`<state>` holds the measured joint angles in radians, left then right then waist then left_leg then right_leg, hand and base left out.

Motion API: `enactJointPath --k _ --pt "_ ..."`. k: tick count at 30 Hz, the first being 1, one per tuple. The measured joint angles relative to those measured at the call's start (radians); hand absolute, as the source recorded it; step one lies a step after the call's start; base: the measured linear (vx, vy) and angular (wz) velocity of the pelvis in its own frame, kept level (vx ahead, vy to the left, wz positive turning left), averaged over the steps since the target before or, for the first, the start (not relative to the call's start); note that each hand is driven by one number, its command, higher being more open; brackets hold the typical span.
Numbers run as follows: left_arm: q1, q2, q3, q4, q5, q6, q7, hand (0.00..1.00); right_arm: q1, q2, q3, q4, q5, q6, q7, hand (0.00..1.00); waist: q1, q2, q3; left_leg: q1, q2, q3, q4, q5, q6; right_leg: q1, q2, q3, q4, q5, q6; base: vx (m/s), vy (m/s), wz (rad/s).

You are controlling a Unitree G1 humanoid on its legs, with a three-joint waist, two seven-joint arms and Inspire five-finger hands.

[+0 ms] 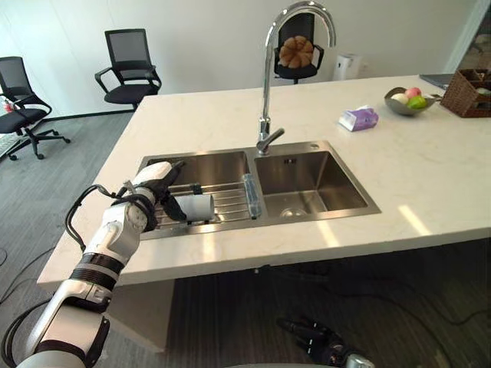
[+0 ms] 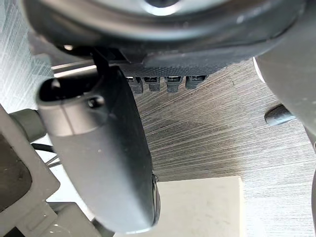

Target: Walk over to the sink, pick up the cup, carry it to the dishwasher, place the cup inside the dishwasher, then close the dishwasher door

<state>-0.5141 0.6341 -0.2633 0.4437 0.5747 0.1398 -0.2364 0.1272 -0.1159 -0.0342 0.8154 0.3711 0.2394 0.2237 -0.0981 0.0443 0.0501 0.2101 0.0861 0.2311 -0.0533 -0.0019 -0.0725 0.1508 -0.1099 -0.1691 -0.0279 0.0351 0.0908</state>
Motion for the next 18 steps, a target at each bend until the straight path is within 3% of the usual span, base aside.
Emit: enactJointPath --k 11,18 --pt "0.025 -0.028 0.003 -0.001 0.089 0.004 0.0 1.0 -0.001 0.001 -0.009 -0.004 -0.001 0.005 -0.001 1.0 -0.008 0.003 0.009 0.006 0.001 -0.002 -0.001 -0.003 -0.004 0.006 0.0 -0.002 -0.009 0.0 0.003 -0.03 -0.003 0.0" --pt "0.038 -0.032 0.02 -0.011 0.104 0.016 0.001 1.0 -0.007 -0.001 -0.033 -0.006 -0.003 0.016 -0.001 1.0 -0.029 0.022 0.021 0.014 0.0 -0.007 0.002 -0.009 -0.013 0.02 0.0 -0.003 -0.016 0.0 0.004 0.0 -0.001 0.0"
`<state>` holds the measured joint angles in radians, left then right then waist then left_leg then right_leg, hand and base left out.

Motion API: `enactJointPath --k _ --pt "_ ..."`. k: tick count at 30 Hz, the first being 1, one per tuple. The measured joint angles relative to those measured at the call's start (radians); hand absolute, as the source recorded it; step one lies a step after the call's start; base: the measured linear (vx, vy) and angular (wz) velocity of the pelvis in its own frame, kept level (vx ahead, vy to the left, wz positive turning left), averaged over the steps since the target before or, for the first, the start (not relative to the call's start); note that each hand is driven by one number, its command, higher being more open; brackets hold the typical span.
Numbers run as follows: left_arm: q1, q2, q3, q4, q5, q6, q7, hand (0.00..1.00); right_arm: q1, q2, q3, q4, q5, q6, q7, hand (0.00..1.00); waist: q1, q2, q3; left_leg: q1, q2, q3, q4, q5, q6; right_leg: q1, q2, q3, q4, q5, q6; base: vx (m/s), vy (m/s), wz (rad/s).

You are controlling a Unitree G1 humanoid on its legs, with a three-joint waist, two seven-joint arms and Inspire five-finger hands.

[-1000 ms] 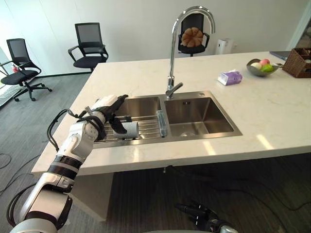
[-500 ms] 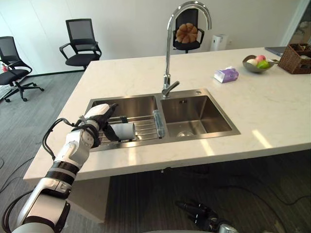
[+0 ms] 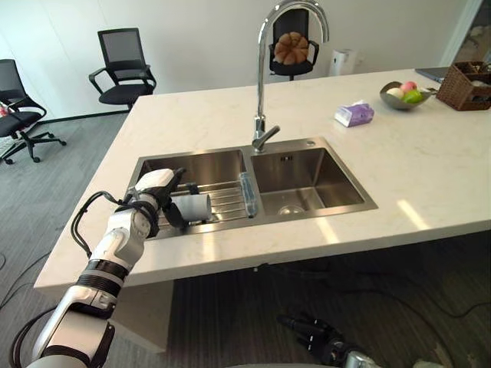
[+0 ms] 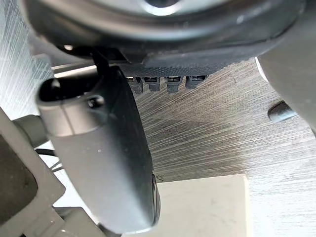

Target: Walk over to the sink, pick up the cup, carry it to the dishwasher, place the cup inside the dishwasher, then close the dishwasher door

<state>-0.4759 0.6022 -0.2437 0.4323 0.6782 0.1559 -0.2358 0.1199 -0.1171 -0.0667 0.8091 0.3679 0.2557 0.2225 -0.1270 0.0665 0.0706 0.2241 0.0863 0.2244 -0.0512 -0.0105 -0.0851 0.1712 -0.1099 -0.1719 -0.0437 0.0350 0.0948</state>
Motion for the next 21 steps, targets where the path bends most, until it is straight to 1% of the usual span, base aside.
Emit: enactJointPath --k 2,6,8,9,11,12,13,15,16,18,19,20,21 --pt "0.019 -0.009 0.0 -0.015 0.012 0.007 0.012 1.0 0.0 -0.007 -0.008 -0.004 0.0 0.005 -0.002 1.0 -0.002 0.011 0.005 0.003 0.001 0.0 0.003 -0.004 -0.006 0.003 0.0 0.003 0.0 -0.001 0.001 -0.03 -0.007 -0.01" --pt "0.038 -0.02 0.0 -0.038 0.012 0.028 0.019 1.0 -0.002 -0.017 -0.009 -0.01 -0.001 0.015 -0.008 1.0 -0.007 0.021 0.01 0.001 0.003 0.0 0.011 -0.015 -0.022 0.004 0.0 0.007 0.0 -0.002 0.001 -0.04 -0.008 -0.02" --pt "0.047 -0.02 0.002 -0.044 0.029 0.046 0.018 1.0 -0.001 -0.018 -0.06 0.001 -0.003 0.011 0.004 1.0 -0.021 0.031 0.013 -0.003 0.004 0.004 0.013 -0.019 -0.027 -0.003 0.001 0.012 0.0 -0.002 0.001 -0.03 -0.006 -0.05" --pt "0.052 -0.02 0.002 -0.051 0.03 0.052 0.018 1.0 -0.001 -0.018 -0.088 0.014 -0.01 -0.004 0.022 1.0 -0.024 0.035 0.014 -0.004 0.004 0.006 0.013 -0.02 -0.028 -0.005 0.001 0.014 0.0 -0.002 0.001 -0.01 0.001 -0.1" --pt "0.059 -0.02 0.002 -0.076 0.044 0.087 -0.001 1.0 0.015 -0.031 -0.168 0.083 -0.057 -0.098 0.081 1.0 -0.03 0.049 0.021 -0.005 0.005 0.018 0.013 -0.024 -0.034 -0.015 0.003 0.027 0.004 -0.002 0.001 0.01 0.003 -0.14" --pt "0.059 -0.019 0.002 -0.079 0.052 0.094 -0.01 1.0 0.022 -0.042 -0.173 0.094 -0.065 -0.113 0.086 1.0 -0.032 0.052 0.023 -0.007 0.006 0.019 0.013 -0.024 -0.035 -0.018 0.003 0.029 0.004 -0.003 0.001 0.02 -0.004 -0.11" --pt "0.058 -0.018 0.002 -0.079 0.052 0.11 -0.032 1.0 0.048 -0.06 -0.19 0.12 -0.087 -0.153 0.097 1.0 -0.039 0.061 0.028 -0.012 0.007 0.022 0.013 -0.026 -0.037 -0.026 0.004 0.032 0.006 -0.005 0.0 0.02 -0.008 -0.07" --pt "0.053 -0.009 0.002 -0.08 0.054 0.13 -0.059 1.0 0.089 -0.076 -0.205 0.142 -0.106 -0.194 0.104 1.0 -0.051 0.072 0.037 -0.021 0.009 0.022 0.013 -0.026 -0.037 -0.04 0.007 0.035 0.013 -0.009 -0.002 0.03 -0.016 -0.09" --pt "0.048 0.012 0.002 -0.08 0.054 0.136 -0.076 1.0 0.117 -0.084 -0.211 0.146 -0.113 -0.2 0.104 1.0 -0.057 0.078 0.045 -0.024 0.013 0.022 0.014 -0.023 -0.033 -0.051 0.01 0.042 0.021 -0.013 -0.004 0.05 -0.026 -0.16" --pt "0.041 0.05 0.002 -0.075 0.054 0.141 -0.093 1.0 0.121 -0.085 -0.215 0.12 -0.099 -0.199 0.096 1.0 -0.069 0.08 0.052 -0.032 0.016 0.02 0.015 -0.022 -0.033 -0.073 0.014 0.06 0.032 -0.014 -0.006 0.05 -0.032 -0.27" --pt "0.029 0.051 0.001 -0.071 0.051 0.142 -0.099 1.0 0.122 -0.085 -0.196 0.097 -0.098 -0.192 0.087 1.0 -0.082 0.08 0.055 -0.04 0.015 0.017 0.019 -0.021 -0.034 -0.082 0.017 0.061 0.039 -0.014 -0.007 0.03 -0.028 -0.17" --pt "0.026 0.05 0.0 -0.072 0.048 0.14 -0.101 1.0 0.123 -0.085 -0.188 0.09 -0.097 -0.184 0.082 1.0 -0.086 0.08 0.055 -0.042 0.014 0.016 0.02 -0.02 -0.033 -0.086 0.016 0.061 0.042 -0.015 -0.008 0.02 -0.018 -0.09" --pt "0.024 0.048 -0.001 -0.075 0.047 0.132 -0.113 1.0 0.114 -0.085 -0.172 0.082 -0.096 -0.162 0.075 1.0 -0.086 0.082 0.056 -0.042 0.011 0.016 0.021 -0.015 -0.031 -0.09 0.014 0.069 0.045 -0.016 -0.008 0.02 0.0 -0.15"
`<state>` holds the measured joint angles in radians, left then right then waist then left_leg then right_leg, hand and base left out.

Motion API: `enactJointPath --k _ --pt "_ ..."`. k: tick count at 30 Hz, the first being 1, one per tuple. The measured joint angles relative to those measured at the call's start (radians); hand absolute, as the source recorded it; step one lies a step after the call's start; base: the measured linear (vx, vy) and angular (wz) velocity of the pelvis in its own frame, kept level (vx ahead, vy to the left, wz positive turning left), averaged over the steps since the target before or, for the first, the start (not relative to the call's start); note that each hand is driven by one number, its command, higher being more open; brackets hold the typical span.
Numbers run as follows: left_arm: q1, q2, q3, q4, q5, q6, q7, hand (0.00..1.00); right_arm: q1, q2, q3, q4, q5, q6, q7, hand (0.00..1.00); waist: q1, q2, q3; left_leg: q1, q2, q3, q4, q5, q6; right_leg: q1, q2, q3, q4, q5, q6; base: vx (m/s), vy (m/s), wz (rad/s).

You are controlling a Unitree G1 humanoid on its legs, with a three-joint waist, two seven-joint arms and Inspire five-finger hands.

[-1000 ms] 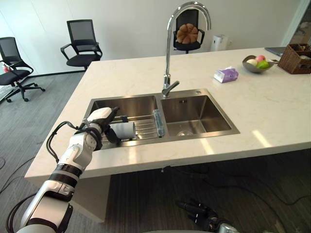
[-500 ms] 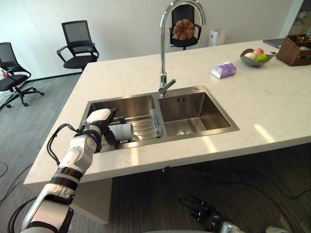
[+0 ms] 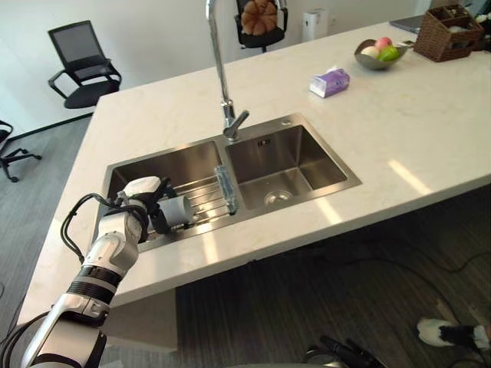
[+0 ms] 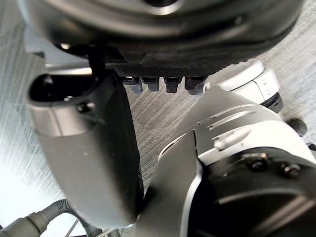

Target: Walk over to the sink, pick up the cup, carry it to the dishwasher, place the cup inside the dishwasher, then close the dishwasher door

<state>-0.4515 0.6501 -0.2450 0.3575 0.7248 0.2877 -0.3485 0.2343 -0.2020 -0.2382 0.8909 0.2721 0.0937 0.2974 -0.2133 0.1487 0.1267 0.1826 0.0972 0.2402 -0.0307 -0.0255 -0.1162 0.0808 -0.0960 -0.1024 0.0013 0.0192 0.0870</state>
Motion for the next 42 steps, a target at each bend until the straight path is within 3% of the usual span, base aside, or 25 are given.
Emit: enactJointPath --k 3,6,8,12,13,19,22,26,33,42 --pt "-0.008 -0.001 -0.001 -0.001 -0.031 0.013 -0.007 1.0 -0.013 0.008 0.002 -0.009 0.003 0.026 -0.007 1.0 -0.001 0.002 0.011 -0.01 -0.013 0.002 0.001 0.028 0.009 -0.021 -0.012 0.016 0.012 -0.001 -0.001 -0.01 -0.005 -0.13" --pt "-0.041 0.003 -0.001 0.006 -0.06 0.072 -0.018 1.0 -0.013 0.006 -0.096 0.044 -0.013 -0.051 0.08 1.0 0.003 0.006 0.023 -0.032 -0.013 0.005 0.001 0.046 0.018 -0.057 -0.013 0.02 0.034 -0.005 -0.006 -0.07 -0.032 -0.03" --pt "-0.09 0.037 -0.001 0.065 -0.08 0.1 -0.055 1.0 0.005 -0.003 -0.155 0.07 -0.03 -0.137 0.15 1.0 0.003 0.002 0.045 -0.036 -0.009 0.014 0.001 0.057 0.021 -0.083 -0.008 0.031 0.065 -0.021 -0.023 -0.09 -0.044 -0.13" --pt "-0.154 0.08 0.007 0.183 -0.089 0.107 -0.078 1.0 0.056 -0.022 -0.171 0.062 -0.031 -0.201 0.199 1.0 0.001 0.0 0.049 -0.054 -0.005 0.018 -0.001 0.065 0.022 -0.136 -0.004 0.052 0.114 -0.035 -0.024 -0.09 -0.043 -0.16" --pt "-0.161 0.083 0.05 0.215 -0.098 0.106 -0.079 1.0 0.072 -0.022 -0.171 0.057 -0.03 -0.206 0.206 1.0 0.002 -0.001 0.049 -0.055 -0.004 0.019 -0.002 0.065 0.022 -0.147 -0.003 0.058 0.127 -0.036 -0.023 -0.07 -0.015 -0.08" --pt "-0.162 0.097 0.166 0.278 -0.102 0.09 -0.077 1.0 0.116 -0.008 -0.152 -0.022 -0.03 -0.196 0.207 1.0 0.005 -0.001 0.049 -0.052 -0.006 0.024 -0.007 0.064 0.023 -0.164 -0.011 0.062 0.166 -0.04 -0.018 -0.08 0.007 0.02" --pt "-0.161 0.096 0.195 0.292 -0.115 0.076 -0.077 1.0 0.135 -0.01 -0.128 -0.072 -0.03 -0.182 0.207 1.0 0.016 -0.005 0.055 -0.056 0.002 0.039 -0.003 0.035 0.039 -0.175 -0.01 0.062 0.191 -0.039 -0.015 -0.13 0.001 -0.01" --pt "-0.161 0.089 0.2 0.315 -0.149 0.039 -0.067 1.0 0.163 -0.012 -0.111 -0.126 -0.03 -0.161 0.205 1.0 0.022 -0.003 0.056 -0.057 0.006 0.074 -0.006 0.029 0.04 -0.177 -0.016 0.064 0.189 -0.033 -0.009 -0.07 0.002 -0.01" --pt "-0.157 0.029 0.2 0.297 -0.196 -0.099 0.072 1.0 0.171 -0.022 -0.089 -0.155 -0.03 -0.15 0.196 1.0 0.022 -0.005 0.056 -0.05 0.007 0.073 -0.006 0.041 0.023 -0.176 -0.022 0.055 0.211 -0.036 -0.005 0.06 0.006 0.05" --pt "-0.152 0.027 0.2 0.194 -0.146 -0.113 0.065 1.0 0.171 -0.026 -0.088 -0.156 -0.03 -0.145 0.197 1.0 0.031 -0.008 0.054 -0.029 0.007 0.073 0.0 0.037 0.016 -0.176 -0.032 0.044 0.267 -0.09 -0.008 0.03 -0.007 0.03"
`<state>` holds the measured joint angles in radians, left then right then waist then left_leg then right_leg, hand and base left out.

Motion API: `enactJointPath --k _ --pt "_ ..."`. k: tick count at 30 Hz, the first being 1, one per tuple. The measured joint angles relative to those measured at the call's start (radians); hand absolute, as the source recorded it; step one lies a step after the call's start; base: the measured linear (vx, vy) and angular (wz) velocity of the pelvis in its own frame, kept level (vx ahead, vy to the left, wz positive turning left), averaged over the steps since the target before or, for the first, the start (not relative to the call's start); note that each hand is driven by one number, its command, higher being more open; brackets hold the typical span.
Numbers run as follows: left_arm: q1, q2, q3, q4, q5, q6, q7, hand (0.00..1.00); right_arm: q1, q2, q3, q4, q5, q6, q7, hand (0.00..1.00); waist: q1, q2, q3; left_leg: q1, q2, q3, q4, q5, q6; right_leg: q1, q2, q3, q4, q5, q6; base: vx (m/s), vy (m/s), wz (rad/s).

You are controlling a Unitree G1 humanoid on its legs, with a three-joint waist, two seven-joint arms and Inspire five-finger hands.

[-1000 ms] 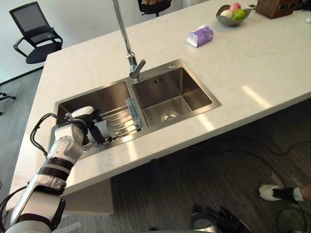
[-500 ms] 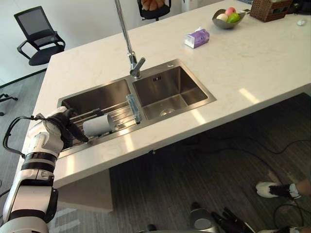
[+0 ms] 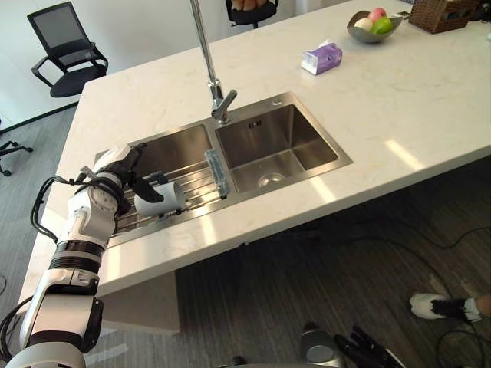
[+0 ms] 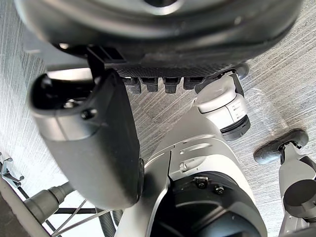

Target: Walk over to the sink, pick up the cup, carry it to the dishwasher, place the cup inside the dishwasher, then close the dishwasher door

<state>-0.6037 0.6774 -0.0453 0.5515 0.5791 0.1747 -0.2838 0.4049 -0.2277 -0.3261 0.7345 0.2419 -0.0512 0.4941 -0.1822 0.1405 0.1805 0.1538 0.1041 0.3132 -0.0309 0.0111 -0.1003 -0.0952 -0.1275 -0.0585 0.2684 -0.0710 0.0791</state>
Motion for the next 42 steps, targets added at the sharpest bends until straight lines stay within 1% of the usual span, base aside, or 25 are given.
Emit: enactJointPath --k 2,3,5,8,12,14,21,24,28,33,35,37,38,42 --pt "0.0 0.0 0.0 0.0 0.014 0.012 -0.033 1.0 0.0 0.0 0.0 -0.004 0.0 0.01 0.0 1.0 0.001 -0.001 0.0 0.002 0.001 0.001 0.001 -0.003 -0.005 -0.003 0.0 0.0 0.01 -0.011 -0.001 -0.02 -0.012 0.0" --pt "0.001 0.0 0.0 0.001 0.015 0.015 -0.05 1.0 0.0 -0.001 0.0 -0.008 0.0 0.018 0.0 1.0 0.001 -0.001 0.0 0.001 0.002 0.002 0.001 -0.006 -0.01 -0.006 0.0 0.001 0.014 -0.016 0.004 -0.04 -0.021 -0.02" --pt "0.01 0.0 0.0 0.002 0.034 0.015 -0.08 1.0 0.0 -0.004 0.004 -0.019 0.0 0.031 0.0 1.0 0.002 -0.002 -0.001 -0.007 0.002 0.008 0.003 -0.007 -0.01 -0.019 0.0 0.004 0.024 -0.017 0.004 -0.03 -0.018 -0.04" --pt "0.018 0.0 0.0 0.01 0.041 0.016 -0.121 1.0 0.001 -0.007 0.009 -0.036 0.0 0.042 0.0 1.0 0.003 -0.003 -0.002 -0.019 0.006 0.041 0.004 -0.006 -0.01 -0.043 0.0 0.016 0.036 -0.016 0.006 -0.01 -0.009 -0.09" --pt "0.018 0.001 0.002 0.037 0.041 0.015 -0.156 1.0 0.001 -0.008 0.01 -0.046 -0.001 0.052 0.0 1.0 0.001 -0.003 -0.003 -0.02 0.005 0.054 0.009 -0.006 -0.01 -0.054 0.001 0.026 0.048 -0.016 0.0 0.03 -0.001 -0.08" --pt "0.018 0.001 0.013 0.043 0.04 0.015 -0.158 1.0 0.001 -0.009 0.013 -0.059 -0.008 0.058 0.0 1.0 0.002 -0.005 -0.007 -0.032 0.002 0.058 0.009 -0.006 -0.009 -0.078 0.0 0.03 0.068 -0.026 -0.003 0.03 -0.013 -0.05" --pt "0.017 0.001 0.022 0.048 0.04 0.015 -0.17 1.0 -0.002 -0.021 0.03 -0.082 -0.01 0.064 0.0 1.0 0.003 -0.008 -0.006 -0.049 0.002 0.063 0.018 -0.006 -0.009 -0.11 0.0 0.036 0.101 -0.04 -0.008 0.0 -0.003 0.0" --pt "0.012 0.001 0.029 0.048 0.041 0.024 -0.208 1.0 -0.003 -0.028 0.039 -0.086 -0.01 0.064 0.0 1.0 0.005 -0.009 -0.006 -0.059 0.004 0.063 0.025 -0.007 -0.008 -0.119 0.001 0.036 0.107 -0.041 -0.01 0.0 0.0 0.0" --pt "-0.012 0.003 0.039 0.054 0.041 0.061 -0.286 1.0 -0.003 -0.036 0.058 -0.098 -0.01 0.068 0.0 1.0 0.008 -0.016 -0.003 -0.061 0.008 0.066 0.026 -0.007 -0.008 -0.119 0.004 0.035 0.103 -0.04 -0.01 0.0 0.0 0.0" --pt "-0.04 0.012 0.039 0.057 0.047 0.075 -0.338 1.0 -0.003 -0.035 0.072 -0.099 -0.011 0.071 0.0 1.0 0.011 -0.029 -0.007 -0.072 0.013 0.066 0.027 -0.007 -0.006 -0.119 0.007 0.03 0.088 -0.033 -0.01 0.01 0.001 0.0" --pt "-0.061 0.012 0.041 0.083 0.05 0.076 -0.356 1.0 -0.003 -0.034 0.076 -0.106 -0.025 0.073 0.0 1.0 0.012 -0.033 -0.01 -0.075 0.013 0.068 0.027 -0.007 -0.005 -0.117 0.007 0.027 0.079 -0.029 -0.009 0.04 0.01 0.02" --pt "-0.061 0.012 0.042 0.085 0.05 0.075 -0.36 1.0 -0.003 -0.034 0.076 -0.115 -0.036 0.075 0.0 1.0 0.011 -0.033 -0.01 -0.075 0.013 0.07 0.028 -0.008 -0.004 -0.115 0.007 0.028 0.08 -0.028 -0.008 0.0 0.0 0.0" --pt "-0.061 0.012 0.043 0.086 0.051 0.073 -0.367 0.0 -0.004 -0.034 0.077 -0.121 -0.04 0.079 0.0 1.0 0.012 -0.035 -0.01 -0.075 0.014 0.077 0.031 -0.008 -0.003 -0.114 0.007 0.029 0.08 -0.028 -0.008 0.0 0.0 0.0" --pt "-0.061 0.011 0.05 0.094 0.081 0.063 -0.372 0.0 -0.005 -0.03 0.078 -0.121 -0.04 0.083 0.0 1.0 0.011 -0.04 -0.007 -0.074 0.016 0.084 0.037 -0.009 -0.003 -0.113 0.007 0.03 0.078 -0.028 -0.008 0.0 0.0 0.0"
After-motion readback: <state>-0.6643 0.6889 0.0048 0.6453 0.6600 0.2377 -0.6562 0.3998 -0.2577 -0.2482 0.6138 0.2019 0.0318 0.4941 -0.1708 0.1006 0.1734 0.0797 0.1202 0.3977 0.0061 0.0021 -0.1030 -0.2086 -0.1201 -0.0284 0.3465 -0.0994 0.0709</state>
